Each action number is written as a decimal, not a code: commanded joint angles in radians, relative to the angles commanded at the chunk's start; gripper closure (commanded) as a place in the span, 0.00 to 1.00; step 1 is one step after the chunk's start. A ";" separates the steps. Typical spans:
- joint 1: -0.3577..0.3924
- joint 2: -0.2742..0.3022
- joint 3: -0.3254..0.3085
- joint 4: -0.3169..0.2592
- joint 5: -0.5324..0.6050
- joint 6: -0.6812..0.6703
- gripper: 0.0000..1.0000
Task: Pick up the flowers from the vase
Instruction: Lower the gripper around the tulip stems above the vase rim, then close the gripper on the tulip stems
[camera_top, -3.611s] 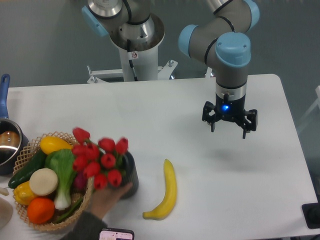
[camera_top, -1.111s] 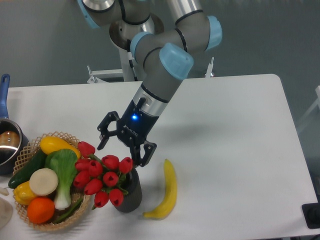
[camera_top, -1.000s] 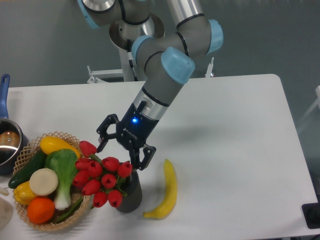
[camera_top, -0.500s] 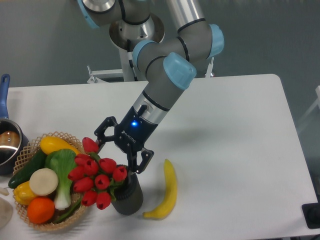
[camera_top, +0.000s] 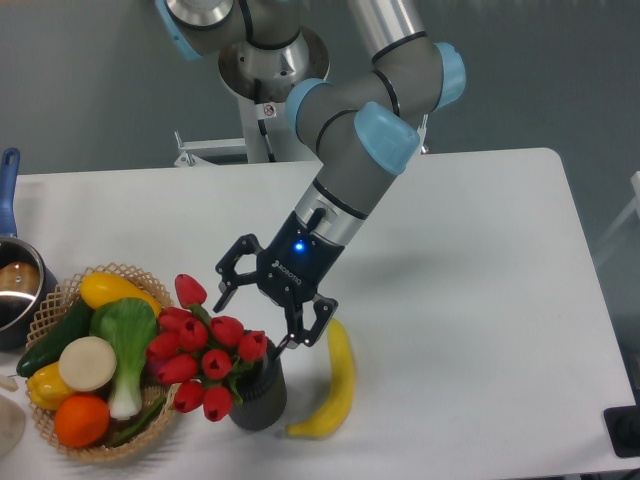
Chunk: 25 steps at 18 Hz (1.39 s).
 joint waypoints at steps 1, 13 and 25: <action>-0.002 -0.009 0.012 0.000 -0.002 -0.002 0.00; -0.020 -0.034 0.017 -0.002 -0.044 -0.015 1.00; 0.012 0.078 0.028 -0.002 -0.046 -0.164 1.00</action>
